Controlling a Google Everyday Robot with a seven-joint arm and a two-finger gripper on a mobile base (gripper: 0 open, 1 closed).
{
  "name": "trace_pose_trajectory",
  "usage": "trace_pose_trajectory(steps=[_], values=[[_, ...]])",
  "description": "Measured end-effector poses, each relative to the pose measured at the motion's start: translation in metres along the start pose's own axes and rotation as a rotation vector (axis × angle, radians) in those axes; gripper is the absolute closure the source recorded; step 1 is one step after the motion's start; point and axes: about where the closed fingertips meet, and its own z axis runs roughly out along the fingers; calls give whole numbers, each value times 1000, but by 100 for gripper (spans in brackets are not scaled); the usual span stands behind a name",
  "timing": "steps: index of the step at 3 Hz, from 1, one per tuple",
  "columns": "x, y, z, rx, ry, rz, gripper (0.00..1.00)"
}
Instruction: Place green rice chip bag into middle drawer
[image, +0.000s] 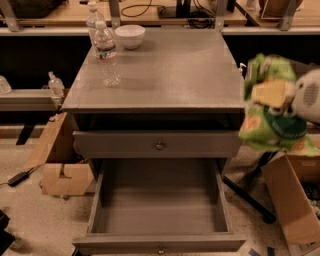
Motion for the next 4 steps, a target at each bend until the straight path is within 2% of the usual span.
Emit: trace_pose_trajectory(steps=[1, 2, 3, 4], values=[[54, -8, 21, -20, 56, 64, 100], [55, -8, 21, -22, 58, 66, 100], [89, -4, 44, -43, 110, 82, 100], [162, -1, 87, -68, 196, 128, 100]])
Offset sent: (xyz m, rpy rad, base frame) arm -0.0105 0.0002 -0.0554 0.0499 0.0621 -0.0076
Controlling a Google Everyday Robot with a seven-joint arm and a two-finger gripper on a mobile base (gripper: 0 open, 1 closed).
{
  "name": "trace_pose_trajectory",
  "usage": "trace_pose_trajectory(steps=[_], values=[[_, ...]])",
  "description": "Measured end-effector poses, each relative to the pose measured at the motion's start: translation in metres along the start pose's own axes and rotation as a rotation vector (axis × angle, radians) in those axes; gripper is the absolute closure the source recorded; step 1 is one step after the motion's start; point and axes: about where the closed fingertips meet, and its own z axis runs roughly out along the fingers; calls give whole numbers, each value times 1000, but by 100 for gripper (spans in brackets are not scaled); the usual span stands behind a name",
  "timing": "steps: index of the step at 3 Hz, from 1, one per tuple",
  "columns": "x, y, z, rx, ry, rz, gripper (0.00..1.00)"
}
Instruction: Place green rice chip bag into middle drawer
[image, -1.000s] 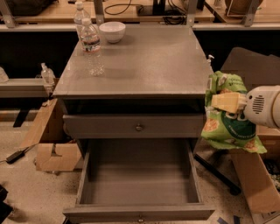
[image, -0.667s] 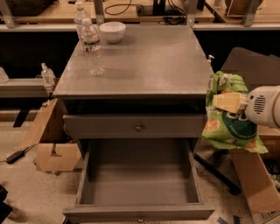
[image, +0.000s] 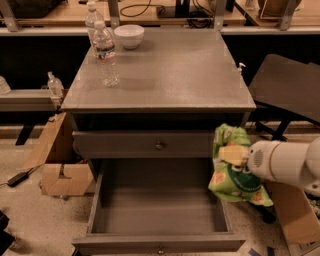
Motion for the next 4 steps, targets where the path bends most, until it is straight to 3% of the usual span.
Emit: trace_pose_trajectory(steps=[2, 3, 4], values=[[107, -16, 109, -58, 97, 109, 100], [135, -9, 164, -144, 111, 88, 100], [141, -4, 182, -188, 111, 61, 100]])
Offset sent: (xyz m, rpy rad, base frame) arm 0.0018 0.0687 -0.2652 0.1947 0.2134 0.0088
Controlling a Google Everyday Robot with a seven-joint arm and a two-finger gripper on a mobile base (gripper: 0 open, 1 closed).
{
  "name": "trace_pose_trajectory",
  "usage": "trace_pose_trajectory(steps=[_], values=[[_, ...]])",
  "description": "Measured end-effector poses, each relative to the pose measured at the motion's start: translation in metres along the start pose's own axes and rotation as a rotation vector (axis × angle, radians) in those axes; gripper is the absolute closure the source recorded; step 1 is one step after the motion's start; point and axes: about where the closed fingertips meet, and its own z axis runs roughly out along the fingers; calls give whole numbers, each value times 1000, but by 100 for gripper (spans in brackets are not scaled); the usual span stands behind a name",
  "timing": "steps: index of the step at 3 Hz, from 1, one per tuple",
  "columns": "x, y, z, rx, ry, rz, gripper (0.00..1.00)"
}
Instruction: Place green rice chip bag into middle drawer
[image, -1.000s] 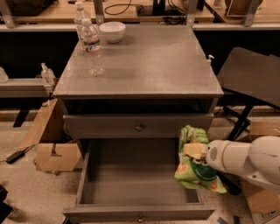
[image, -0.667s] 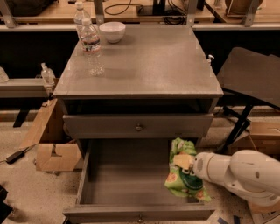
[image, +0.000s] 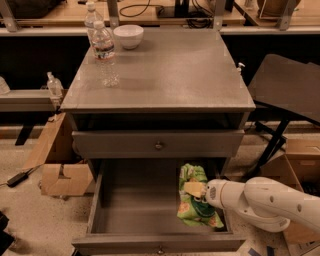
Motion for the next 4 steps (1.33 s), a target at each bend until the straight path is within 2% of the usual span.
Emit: trace_pose_trajectory(steps=[2, 3, 4], values=[[1, 2, 2, -3, 4, 0, 50], [2, 4, 3, -6, 7, -1, 19], [2, 5, 4, -8, 8, -2, 0]])
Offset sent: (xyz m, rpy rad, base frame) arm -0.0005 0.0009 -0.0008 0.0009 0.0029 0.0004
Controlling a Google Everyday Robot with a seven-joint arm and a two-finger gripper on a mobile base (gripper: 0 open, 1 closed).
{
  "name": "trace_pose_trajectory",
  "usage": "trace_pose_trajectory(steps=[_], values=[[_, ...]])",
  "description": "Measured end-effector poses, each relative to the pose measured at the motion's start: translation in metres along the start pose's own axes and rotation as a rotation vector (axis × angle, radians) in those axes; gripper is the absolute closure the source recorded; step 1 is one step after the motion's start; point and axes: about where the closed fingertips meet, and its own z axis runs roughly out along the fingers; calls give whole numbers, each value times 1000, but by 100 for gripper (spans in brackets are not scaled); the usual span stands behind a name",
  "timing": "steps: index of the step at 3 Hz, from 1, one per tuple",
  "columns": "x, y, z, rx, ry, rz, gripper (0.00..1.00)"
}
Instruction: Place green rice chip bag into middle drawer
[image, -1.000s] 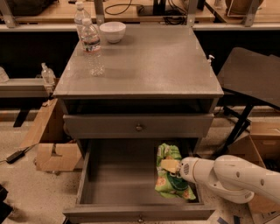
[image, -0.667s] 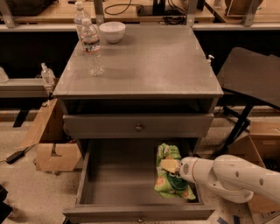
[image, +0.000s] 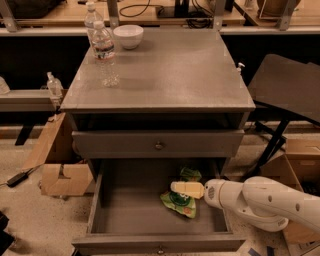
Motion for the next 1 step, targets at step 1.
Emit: trace_pose_trajectory(steps=[1], values=[[0, 0, 0, 0, 0, 0, 0]])
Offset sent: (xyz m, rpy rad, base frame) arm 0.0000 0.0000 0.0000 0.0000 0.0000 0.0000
